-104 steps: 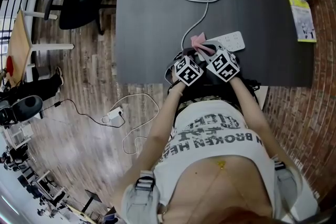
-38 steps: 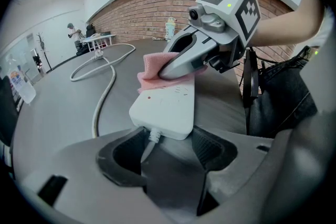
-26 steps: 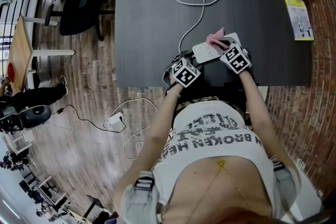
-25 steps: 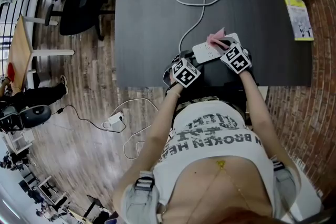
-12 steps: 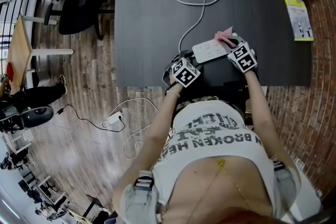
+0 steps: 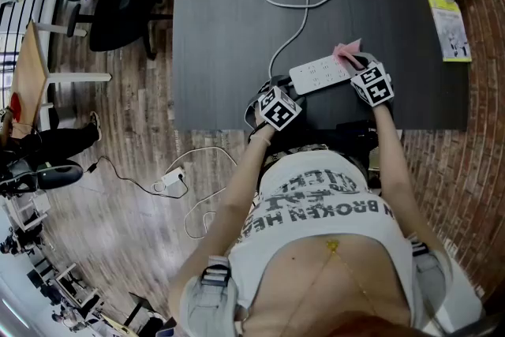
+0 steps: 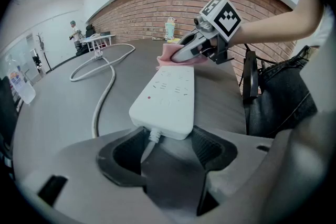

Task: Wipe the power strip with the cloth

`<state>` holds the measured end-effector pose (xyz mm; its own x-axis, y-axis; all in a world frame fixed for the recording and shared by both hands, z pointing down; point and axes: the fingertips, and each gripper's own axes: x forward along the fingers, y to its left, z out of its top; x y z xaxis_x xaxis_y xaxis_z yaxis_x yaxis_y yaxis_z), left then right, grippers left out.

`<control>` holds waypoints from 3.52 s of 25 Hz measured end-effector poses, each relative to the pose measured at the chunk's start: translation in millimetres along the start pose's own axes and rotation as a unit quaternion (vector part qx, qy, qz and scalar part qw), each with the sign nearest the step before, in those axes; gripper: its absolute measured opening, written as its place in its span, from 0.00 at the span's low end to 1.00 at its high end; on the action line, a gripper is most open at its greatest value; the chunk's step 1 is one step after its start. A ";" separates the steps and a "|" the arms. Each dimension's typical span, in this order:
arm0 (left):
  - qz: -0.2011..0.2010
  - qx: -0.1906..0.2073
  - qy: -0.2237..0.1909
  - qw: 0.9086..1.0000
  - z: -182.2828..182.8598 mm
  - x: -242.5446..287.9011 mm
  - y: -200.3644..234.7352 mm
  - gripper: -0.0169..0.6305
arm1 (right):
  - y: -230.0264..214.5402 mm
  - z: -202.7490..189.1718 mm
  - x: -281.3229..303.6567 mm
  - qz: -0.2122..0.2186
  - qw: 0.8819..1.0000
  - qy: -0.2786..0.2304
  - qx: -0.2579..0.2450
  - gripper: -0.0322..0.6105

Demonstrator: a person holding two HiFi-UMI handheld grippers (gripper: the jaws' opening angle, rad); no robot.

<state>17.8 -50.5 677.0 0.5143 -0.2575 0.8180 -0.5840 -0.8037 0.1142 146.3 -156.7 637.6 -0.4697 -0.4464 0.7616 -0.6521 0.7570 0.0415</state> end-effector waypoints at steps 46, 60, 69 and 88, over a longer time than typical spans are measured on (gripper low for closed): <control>-0.003 -0.001 0.004 1.000 -2.9 3.3 -1.9 0.44 | 90.0 65.5 -36.7 0.093 0.988 -0.106 -0.056 0.08; -0.002 0.000 0.006 1.000 -3.1 3.0 -1.6 0.44 | 180.3 41.5 11.0 0.217 0.971 -0.026 -0.100 0.08; -0.001 -0.001 0.005 1.000 -3.0 3.3 -2.0 0.44 | 183.2 36.3 18.8 0.208 0.974 -0.019 -0.090 0.08; -0.001 -0.001 0.005 1.000 -3.7 2.3 -1.3 0.44 | 168.0 31.3 17.0 0.192 0.975 -0.006 -0.113 0.08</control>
<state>17.4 -48.1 680.8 0.5096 -0.2501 0.8232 -0.5839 -0.8033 0.1175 10.1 -52.0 637.2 -0.6614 -0.1148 0.7412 -0.2794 0.9548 -0.1014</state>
